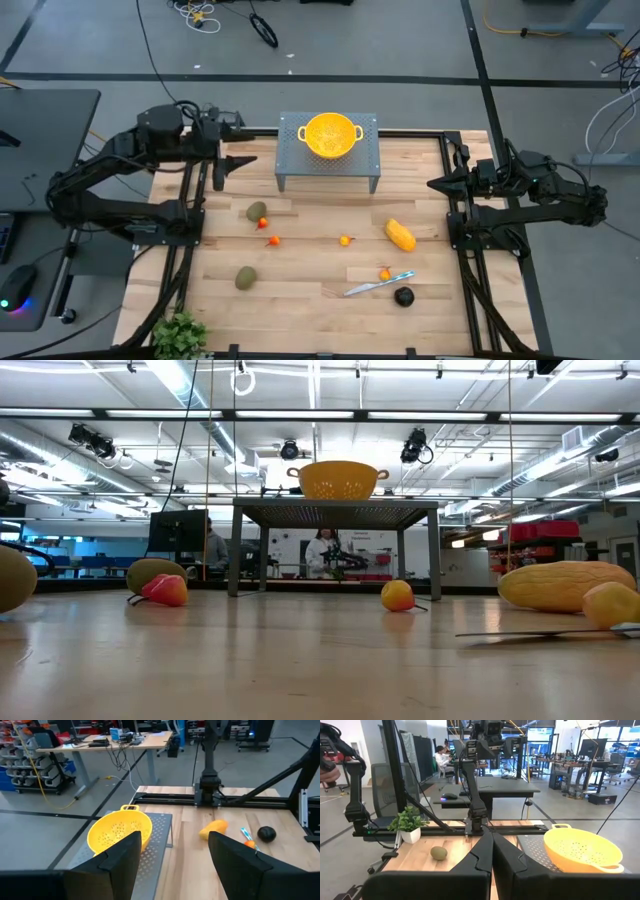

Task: Pick & Place Fruit
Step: Put the yellow pear into the yellow strainer bowl on the shelf

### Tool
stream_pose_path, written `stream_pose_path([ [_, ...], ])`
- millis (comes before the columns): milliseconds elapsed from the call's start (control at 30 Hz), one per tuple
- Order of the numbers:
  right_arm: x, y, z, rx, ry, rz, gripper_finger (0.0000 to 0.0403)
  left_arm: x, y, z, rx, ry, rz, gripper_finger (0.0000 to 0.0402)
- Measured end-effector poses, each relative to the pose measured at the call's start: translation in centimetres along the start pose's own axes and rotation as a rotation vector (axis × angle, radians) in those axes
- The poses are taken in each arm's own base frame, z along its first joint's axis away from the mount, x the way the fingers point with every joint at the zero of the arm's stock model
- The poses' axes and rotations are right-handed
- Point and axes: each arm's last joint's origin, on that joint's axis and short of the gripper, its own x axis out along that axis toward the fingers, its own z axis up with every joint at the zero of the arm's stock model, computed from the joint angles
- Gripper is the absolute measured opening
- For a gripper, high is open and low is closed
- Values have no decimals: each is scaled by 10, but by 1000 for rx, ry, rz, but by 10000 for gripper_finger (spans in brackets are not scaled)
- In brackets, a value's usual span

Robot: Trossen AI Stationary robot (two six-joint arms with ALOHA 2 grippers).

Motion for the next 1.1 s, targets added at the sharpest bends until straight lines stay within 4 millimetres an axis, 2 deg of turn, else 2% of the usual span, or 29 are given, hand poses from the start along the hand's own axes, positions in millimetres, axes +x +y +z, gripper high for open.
stream_pose_path([
  [733, 0, -1, 1, 0, -7, -18, 8, 0, 2, 0, -23, 2, 80, 240],
  [933, 0, -2, 4, 128, -44, -76, 8, 0, 4, 0, -50, 6, 147, 240],
  [1100, 3, -4, 9, 146, -101, -116, 8, 0, 4, 0, -45, 7, 144, 240],
])
